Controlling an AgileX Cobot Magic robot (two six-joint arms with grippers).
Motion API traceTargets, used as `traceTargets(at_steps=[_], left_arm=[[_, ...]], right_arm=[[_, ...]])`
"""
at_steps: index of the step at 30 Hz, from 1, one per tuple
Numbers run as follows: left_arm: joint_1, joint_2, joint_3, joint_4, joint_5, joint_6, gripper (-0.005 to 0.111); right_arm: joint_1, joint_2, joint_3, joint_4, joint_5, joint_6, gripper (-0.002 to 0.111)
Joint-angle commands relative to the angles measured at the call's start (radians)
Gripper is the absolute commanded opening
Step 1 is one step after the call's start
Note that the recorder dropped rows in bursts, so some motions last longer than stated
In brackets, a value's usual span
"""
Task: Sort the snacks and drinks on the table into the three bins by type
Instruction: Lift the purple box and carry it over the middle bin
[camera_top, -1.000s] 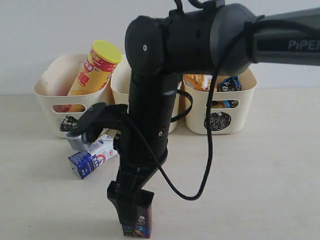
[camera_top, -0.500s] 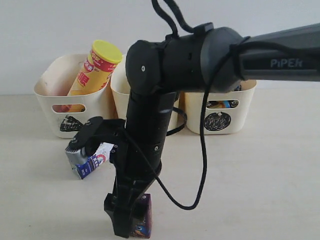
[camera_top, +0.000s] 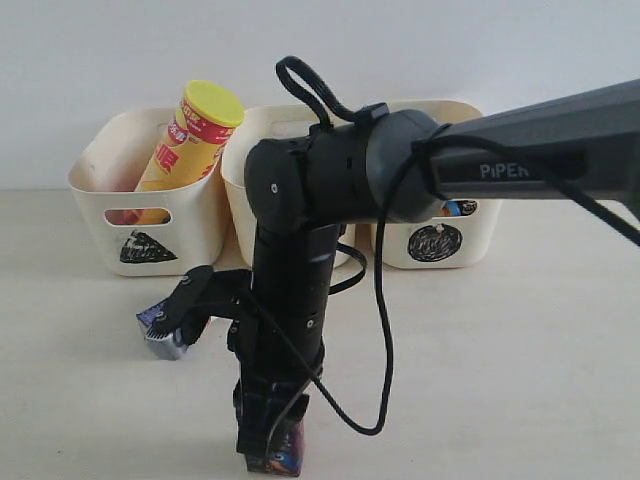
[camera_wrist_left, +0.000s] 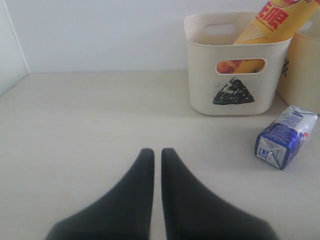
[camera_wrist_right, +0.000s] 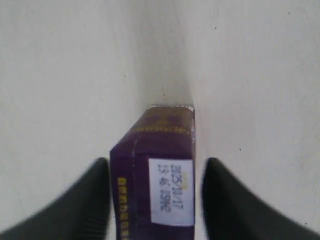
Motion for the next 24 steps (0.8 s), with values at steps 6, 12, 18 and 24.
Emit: traceTargets(at_steps=[6, 12, 18, 24], left_arm=[[0.001, -0.004, 0.003, 0.004, -0.001, 0.004, 0.004], [0.001, -0.004, 0.003, 0.004, -0.001, 0.004, 0.004], [0.001, -0.004, 0.003, 0.004, -0.001, 0.004, 0.004], [0.001, -0.004, 0.003, 0.004, -0.001, 0.004, 0.004]], right_arm=[[-0.003, -0.09, -0.003, -0.116, 0.045, 0.006, 0.0], [-0.021, -0.246, -0.003, -0.141, 0.051, -0.007, 0.0], [-0.154, -0.379, -0.003, -0.044, -0.134, 0.032, 0.0], [-0.308, -0.373, -0.003, 0.141, -0.405, 0.043, 0.0]])
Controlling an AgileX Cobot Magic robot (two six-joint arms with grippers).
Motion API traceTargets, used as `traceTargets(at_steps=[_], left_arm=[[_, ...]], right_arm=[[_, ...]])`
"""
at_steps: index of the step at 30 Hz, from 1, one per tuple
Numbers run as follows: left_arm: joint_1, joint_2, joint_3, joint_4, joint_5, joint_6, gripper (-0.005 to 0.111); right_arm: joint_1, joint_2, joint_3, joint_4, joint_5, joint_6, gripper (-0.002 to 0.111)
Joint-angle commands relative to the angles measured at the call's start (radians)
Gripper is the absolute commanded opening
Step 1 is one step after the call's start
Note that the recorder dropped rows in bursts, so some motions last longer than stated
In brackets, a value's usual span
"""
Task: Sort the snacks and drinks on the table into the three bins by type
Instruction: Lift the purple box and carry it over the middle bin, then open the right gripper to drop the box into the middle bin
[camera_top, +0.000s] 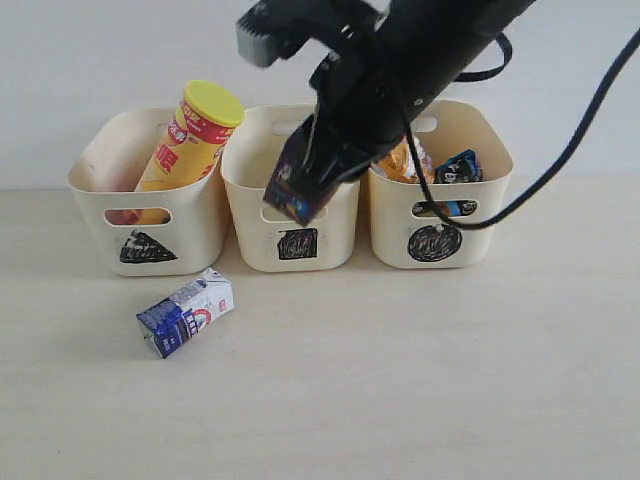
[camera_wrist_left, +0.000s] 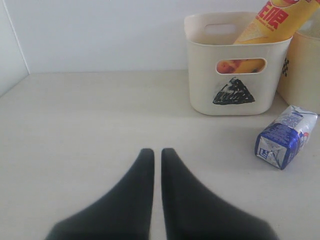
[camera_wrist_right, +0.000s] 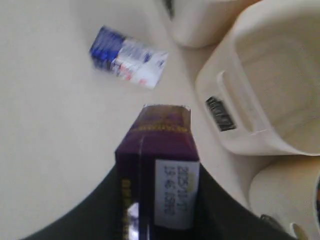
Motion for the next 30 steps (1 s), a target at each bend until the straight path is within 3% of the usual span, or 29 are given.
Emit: traceTargets(at_steps=[1, 7, 18, 28, 30], left_arm=[[0.001, -0.004, 0.003, 0.002, -0.001, 0.004, 0.004], [0.001, -0.004, 0.003, 0.002, -0.001, 0.004, 0.004], [0.001, -0.004, 0.003, 0.002, -0.002, 0.004, 0.004], [0.001, -0.004, 0.003, 0.002, -0.002, 0.004, 0.004], [0.001, -0.004, 0.003, 0.002, -0.002, 0.004, 0.004]], right_arm=[[-0.102, 0.016, -0.005, 0.157, -0.218, 0.009, 0.0], [-0.153, 0.092, -0.005, 0.498, -0.359, -0.195, 0.0], [-0.153, 0.212, -0.015, 0.525, -0.629, -0.27, 0.0], [-0.153, 0.396, -0.187, 0.525, -0.57, -0.259, 0.001], [-0.153, 0.428, -0.218, 0.525, -0.557, -0.259, 0.009]])
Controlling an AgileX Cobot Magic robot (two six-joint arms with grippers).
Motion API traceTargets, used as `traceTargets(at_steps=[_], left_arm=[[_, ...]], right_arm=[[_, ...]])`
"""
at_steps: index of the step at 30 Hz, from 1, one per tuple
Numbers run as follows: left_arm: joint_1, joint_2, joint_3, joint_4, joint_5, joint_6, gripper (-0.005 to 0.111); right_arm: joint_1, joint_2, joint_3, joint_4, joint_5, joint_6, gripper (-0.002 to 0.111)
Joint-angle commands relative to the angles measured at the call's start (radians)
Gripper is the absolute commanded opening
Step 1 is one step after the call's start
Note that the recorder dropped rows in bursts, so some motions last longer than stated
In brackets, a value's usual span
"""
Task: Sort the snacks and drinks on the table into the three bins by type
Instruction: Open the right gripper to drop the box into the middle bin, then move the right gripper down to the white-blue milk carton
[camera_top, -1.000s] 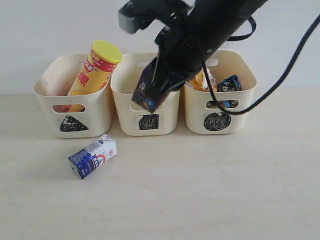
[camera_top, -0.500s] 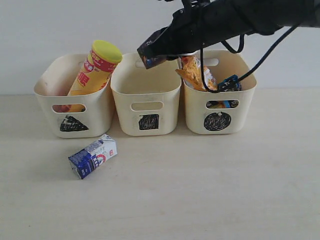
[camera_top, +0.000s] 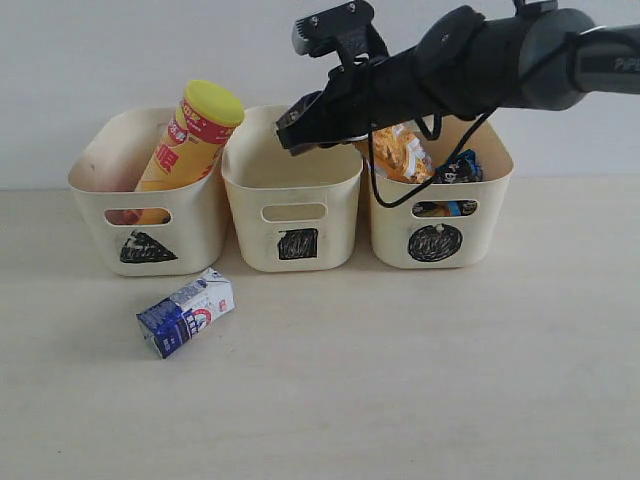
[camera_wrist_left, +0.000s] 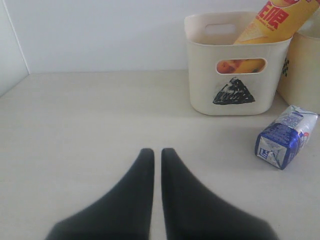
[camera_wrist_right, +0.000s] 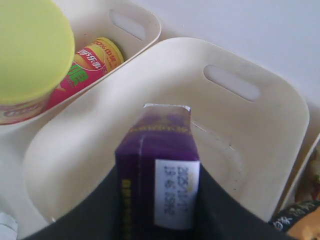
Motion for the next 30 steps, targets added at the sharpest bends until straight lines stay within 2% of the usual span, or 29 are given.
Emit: traceTargets(at_steps=[1, 8, 11, 18, 23, 28, 30], left_arm=[[0.001, -0.004, 0.003, 0.002, -0.002, 0.004, 0.004], [0.001, -0.004, 0.003, 0.002, -0.002, 0.004, 0.004], [0.001, -0.004, 0.003, 0.002, -0.002, 0.004, 0.004], [0.001, -0.004, 0.003, 0.002, -0.002, 0.004, 0.004], [0.001, -0.004, 0.003, 0.002, -0.002, 0.004, 0.004], [0.001, -0.004, 0.003, 0.002, -0.002, 0.004, 0.004], [0.001, -0.004, 0.003, 0.002, -0.002, 0.004, 0.004]], right_arm=[[-0.003, 0.06, -0.073, 0.007, 0.012, 0.002, 0.016], [-0.003, 0.101, -0.096, 0.005, 0.013, -0.008, 0.064], [-0.003, 0.102, -0.096, 0.005, 0.013, -0.01, 0.075], [-0.003, 0.067, -0.096, -0.007, 0.061, -0.01, 0.075], [-0.003, -0.005, -0.096, -0.052, 0.209, -0.002, 0.075], [0.001, -0.098, -0.096, -0.159, 0.469, 0.043, 0.05], [0.018, -0.123, -0.096, -0.233, 0.548, 0.041, 0.049]])
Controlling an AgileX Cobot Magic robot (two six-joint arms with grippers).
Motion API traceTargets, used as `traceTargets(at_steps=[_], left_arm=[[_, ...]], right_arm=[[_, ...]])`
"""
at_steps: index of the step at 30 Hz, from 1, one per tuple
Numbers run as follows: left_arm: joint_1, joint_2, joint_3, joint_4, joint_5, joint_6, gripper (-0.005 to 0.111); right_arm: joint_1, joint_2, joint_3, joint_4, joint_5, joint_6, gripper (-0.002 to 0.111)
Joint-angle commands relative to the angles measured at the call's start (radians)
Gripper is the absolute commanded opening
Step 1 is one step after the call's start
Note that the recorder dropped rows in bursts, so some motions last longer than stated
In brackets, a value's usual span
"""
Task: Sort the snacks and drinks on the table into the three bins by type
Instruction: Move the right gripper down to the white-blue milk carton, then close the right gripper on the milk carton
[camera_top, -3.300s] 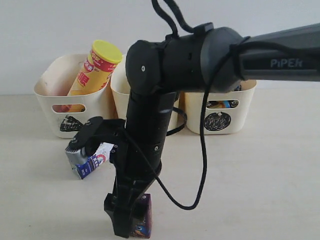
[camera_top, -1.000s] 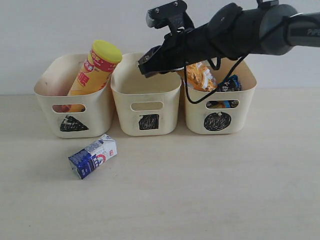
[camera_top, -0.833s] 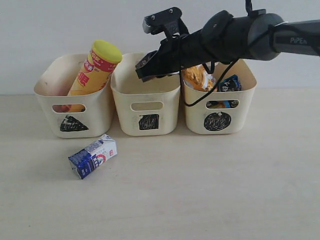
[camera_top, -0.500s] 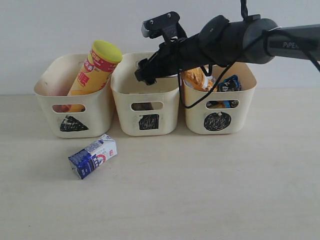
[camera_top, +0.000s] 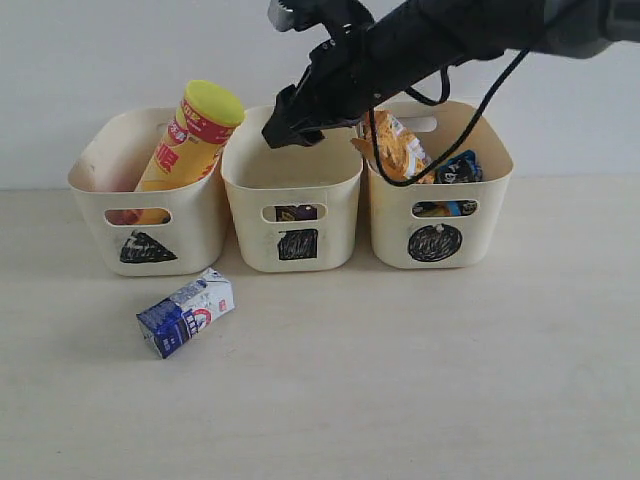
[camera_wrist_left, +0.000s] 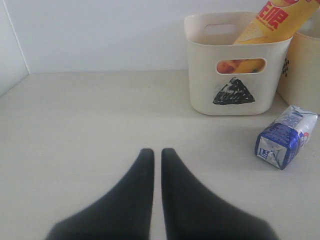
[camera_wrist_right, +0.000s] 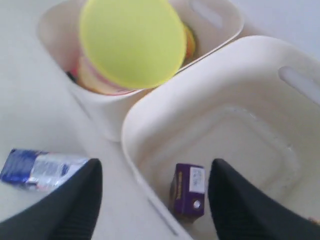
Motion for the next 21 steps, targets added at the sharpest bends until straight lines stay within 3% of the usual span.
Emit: traceTargets(at_steps=[1, 8, 11, 16, 21], left_arm=[[0.001, -0.004, 0.003, 0.002, -0.002, 0.004, 0.004], [0.001, -0.004, 0.003, 0.002, -0.002, 0.004, 0.004], [0.001, -0.004, 0.003, 0.002, -0.002, 0.004, 0.004], [0.001, -0.004, 0.003, 0.002, -0.002, 0.004, 0.004], [0.001, -0.004, 0.003, 0.002, -0.002, 0.004, 0.004]], right_arm=[[0.03, -0.064, -0.007, -0.15, 0.202, -0.004, 0.05], [0.136, -0.071, -0.007, -0.187, 0.427, -0.138, 0.065], [0.197, -0.071, -0.007, -0.187, 0.422, -0.144, 0.069], [0.294, -0.055, -0.007, -0.19, 0.318, 0.011, 0.087], [0.328, -0.009, -0.007, -0.206, 0.259, 0.267, 0.088]])
